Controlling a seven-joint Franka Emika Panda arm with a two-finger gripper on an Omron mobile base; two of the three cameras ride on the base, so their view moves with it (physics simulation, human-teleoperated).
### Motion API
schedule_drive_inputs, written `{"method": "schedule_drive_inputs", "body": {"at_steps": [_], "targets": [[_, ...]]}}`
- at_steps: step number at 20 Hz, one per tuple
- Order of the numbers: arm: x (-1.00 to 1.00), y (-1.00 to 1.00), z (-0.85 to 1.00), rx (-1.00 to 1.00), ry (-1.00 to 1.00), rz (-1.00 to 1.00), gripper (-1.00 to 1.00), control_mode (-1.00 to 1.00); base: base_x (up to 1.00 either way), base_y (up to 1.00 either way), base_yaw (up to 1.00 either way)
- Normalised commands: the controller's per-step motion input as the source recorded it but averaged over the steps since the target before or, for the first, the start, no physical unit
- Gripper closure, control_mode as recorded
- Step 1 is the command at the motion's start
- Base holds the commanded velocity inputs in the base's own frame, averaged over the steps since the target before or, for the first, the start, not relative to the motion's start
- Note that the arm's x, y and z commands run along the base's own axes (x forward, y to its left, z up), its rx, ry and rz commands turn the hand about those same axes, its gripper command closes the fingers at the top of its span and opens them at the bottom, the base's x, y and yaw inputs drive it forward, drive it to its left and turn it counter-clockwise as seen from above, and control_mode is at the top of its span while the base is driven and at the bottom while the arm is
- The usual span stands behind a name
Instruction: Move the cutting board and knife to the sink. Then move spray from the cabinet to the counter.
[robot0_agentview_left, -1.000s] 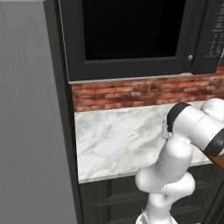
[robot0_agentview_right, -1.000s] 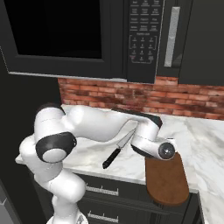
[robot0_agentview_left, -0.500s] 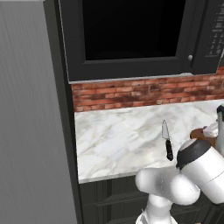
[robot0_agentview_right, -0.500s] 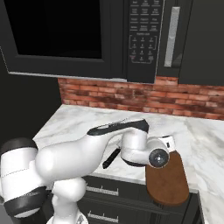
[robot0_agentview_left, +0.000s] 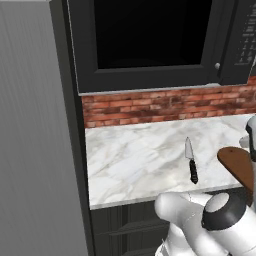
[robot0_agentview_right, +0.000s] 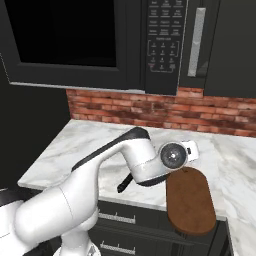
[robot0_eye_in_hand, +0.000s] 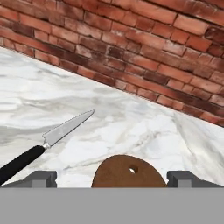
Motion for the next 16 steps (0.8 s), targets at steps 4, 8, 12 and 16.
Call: {"method": "schedule_drive_inputs", "body": {"at_steps": [4,8,12,16], "targets": [[-0.60,0.13,0.02,-0.02,0.00,-0.07,-1.00,-1.00,0.00,0.00,0.00],[-0.60,0.06,0.14,-0.01,-0.02,-0.11,-1.00,-1.00,0.00,0.00,0.00],[-0.35,0.47,0.17,-0.02,-0.13,-0.11,-1.00,-1.00,0.00,0.00,0.00],[-0.28,0.22,0.32,-0.01,-0.01,-0.16,-1.00,-1.00,0.00,0.00,0.00]]}}
